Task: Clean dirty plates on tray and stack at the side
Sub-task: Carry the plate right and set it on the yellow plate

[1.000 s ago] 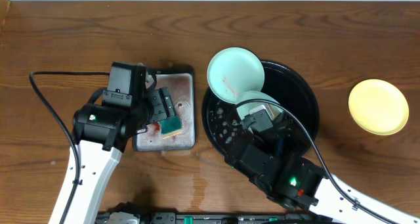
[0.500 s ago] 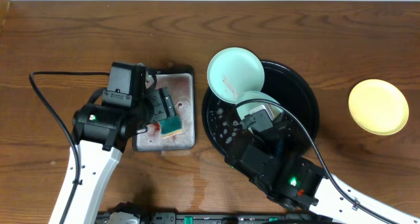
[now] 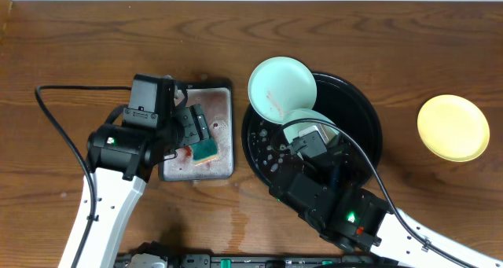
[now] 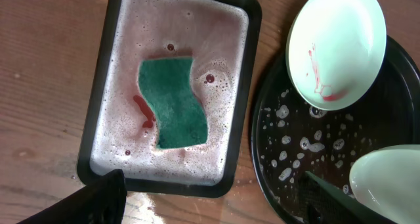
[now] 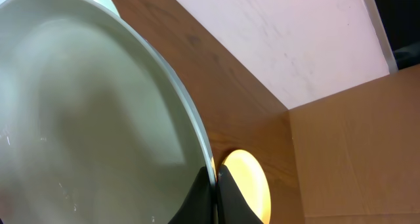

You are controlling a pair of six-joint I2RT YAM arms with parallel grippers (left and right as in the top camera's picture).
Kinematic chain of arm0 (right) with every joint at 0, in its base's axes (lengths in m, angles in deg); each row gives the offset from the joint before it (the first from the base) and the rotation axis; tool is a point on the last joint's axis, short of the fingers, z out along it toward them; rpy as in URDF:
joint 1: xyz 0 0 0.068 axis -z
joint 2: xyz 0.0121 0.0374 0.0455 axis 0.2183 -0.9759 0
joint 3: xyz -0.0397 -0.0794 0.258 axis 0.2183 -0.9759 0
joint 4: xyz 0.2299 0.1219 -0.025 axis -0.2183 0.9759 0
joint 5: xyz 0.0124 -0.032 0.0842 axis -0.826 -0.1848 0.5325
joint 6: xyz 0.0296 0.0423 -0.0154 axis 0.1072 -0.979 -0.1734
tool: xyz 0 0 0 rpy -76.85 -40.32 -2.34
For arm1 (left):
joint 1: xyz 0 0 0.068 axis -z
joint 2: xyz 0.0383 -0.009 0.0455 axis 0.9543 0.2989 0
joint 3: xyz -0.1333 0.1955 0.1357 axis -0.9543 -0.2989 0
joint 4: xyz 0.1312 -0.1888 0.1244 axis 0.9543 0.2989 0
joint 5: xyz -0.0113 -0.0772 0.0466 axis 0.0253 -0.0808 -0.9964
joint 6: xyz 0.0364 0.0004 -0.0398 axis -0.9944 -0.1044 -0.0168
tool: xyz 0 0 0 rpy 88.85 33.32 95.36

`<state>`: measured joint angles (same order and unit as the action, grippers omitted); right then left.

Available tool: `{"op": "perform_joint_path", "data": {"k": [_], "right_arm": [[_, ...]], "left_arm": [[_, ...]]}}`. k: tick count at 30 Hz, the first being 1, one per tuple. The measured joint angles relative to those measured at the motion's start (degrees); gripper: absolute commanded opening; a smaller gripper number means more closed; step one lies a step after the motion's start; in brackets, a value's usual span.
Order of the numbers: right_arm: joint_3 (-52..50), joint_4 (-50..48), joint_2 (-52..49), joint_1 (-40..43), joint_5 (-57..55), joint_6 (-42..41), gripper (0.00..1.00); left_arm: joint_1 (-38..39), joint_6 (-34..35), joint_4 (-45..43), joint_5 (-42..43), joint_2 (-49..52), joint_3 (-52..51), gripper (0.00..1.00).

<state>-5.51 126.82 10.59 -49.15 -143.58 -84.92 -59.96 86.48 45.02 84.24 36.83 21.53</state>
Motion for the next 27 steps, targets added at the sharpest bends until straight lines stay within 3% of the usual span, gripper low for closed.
{"op": "perform_joint_path", "data": {"k": [6,11,21,27], "right_arm": [[0.0,0.0,0.0,1.3,0.4,-3.5,0.01],[0.0,-1.7,0.0,10.5,9.1,-9.4,0.01],[0.0,-7.5,0.9,41.7,48.1,-7.1,0.01],[0.0,-11.8,0.5,69.9,71.0,-6.5,0.01]], "left_arm": [[0.0,0.0,0.0,0.0,0.0,0.0,0.83],[0.0,0.0,0.0,0.0,0.0,0.0,0.83],[0.0,0.0,0.0,0.0,0.0,0.0,0.83],[0.0,0.0,0.0,0.0,0.0,0.0,0.83]]}}
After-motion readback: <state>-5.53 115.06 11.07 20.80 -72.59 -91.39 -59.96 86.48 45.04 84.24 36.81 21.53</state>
